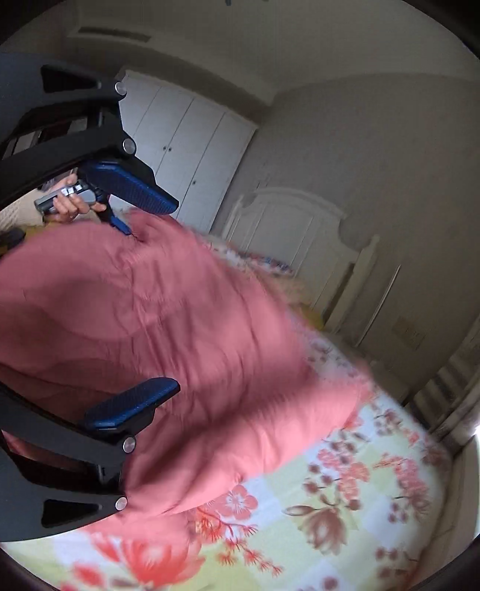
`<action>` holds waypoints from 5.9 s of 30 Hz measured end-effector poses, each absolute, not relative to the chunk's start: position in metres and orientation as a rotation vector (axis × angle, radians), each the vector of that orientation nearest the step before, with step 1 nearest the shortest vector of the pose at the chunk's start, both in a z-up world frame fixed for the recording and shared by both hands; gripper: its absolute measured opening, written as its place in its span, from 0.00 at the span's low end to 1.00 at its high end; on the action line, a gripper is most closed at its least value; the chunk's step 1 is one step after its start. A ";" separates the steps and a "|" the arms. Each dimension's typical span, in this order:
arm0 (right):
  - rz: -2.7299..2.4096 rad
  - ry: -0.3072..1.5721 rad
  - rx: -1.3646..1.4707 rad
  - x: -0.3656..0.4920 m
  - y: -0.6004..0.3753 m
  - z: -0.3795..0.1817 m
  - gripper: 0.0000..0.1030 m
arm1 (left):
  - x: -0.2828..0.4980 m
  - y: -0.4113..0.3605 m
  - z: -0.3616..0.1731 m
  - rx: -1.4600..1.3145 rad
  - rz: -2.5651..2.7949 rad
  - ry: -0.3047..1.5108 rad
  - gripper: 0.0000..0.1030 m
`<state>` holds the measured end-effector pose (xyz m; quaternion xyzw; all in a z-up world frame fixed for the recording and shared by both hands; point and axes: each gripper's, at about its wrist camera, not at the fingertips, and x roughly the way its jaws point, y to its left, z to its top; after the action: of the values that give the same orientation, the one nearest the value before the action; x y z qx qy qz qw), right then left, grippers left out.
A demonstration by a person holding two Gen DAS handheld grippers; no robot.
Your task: Fold large clothes
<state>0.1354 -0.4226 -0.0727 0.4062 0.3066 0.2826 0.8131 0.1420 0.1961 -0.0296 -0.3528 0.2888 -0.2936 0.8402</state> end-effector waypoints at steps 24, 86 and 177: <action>0.122 0.762 -0.044 0.146 -0.313 -0.122 0.84 | 0.178 0.106 -0.098 0.018 0.052 0.747 0.98; -0.074 0.833 0.203 0.197 -0.368 -0.122 0.84 | 0.151 -0.041 -0.037 0.258 -0.230 0.622 0.98; 0.071 0.747 -0.221 0.134 -0.232 -0.124 0.96 | 0.171 -0.031 -0.104 0.133 -0.373 0.786 0.98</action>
<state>0.1345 -0.2316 -0.1244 -0.1078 0.3640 0.0348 0.9245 0.1706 -0.0305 -0.1039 0.0643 0.3804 -0.1805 0.9047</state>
